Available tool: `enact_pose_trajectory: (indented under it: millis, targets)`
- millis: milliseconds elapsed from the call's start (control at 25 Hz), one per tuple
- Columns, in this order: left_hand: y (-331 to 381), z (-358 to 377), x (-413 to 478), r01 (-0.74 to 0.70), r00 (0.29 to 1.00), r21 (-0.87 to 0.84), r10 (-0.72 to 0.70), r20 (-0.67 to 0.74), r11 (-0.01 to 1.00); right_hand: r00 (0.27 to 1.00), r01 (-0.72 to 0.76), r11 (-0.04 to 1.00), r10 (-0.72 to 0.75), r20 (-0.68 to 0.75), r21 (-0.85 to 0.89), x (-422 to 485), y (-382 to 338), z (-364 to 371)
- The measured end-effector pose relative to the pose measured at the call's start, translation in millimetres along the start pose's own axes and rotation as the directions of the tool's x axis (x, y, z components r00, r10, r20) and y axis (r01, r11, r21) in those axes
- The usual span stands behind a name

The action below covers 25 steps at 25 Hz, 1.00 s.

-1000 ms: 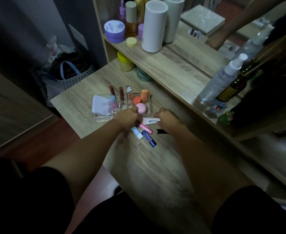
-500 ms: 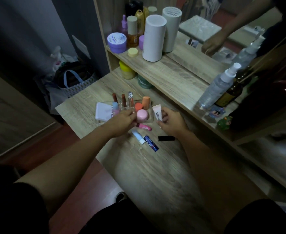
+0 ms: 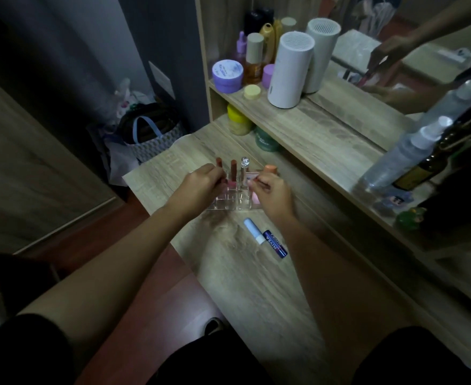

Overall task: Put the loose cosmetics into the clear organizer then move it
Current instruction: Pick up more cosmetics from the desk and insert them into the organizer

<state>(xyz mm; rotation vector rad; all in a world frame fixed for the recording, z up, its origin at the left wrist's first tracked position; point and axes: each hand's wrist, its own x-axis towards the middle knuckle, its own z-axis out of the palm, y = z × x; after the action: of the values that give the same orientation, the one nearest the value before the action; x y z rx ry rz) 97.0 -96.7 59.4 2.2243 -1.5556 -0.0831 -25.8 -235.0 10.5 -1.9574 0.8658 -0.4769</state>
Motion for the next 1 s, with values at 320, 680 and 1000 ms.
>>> enact_pose_trajectory:
  millis: [320,680,1000]
  targets:
    - [5.5,13.0,11.1,0.069,0.997,0.052,-0.071,0.038,0.996,0.998,0.06,0.994,-0.057,0.029,-0.096,7.4,0.6,16.0]
    - [1.6,18.4,20.7,0.064,0.996,0.171,-0.074,0.051,0.983,0.999,-0.032,0.995,0.032,-0.006,-0.092,6.8,12.9,24.9]
    - [3.5,18.9,24.9,0.032,0.999,0.257,-0.035,0.009,0.966,0.999,-0.039,0.991,0.038,-0.015,-0.131,6.6,10.1,25.3]
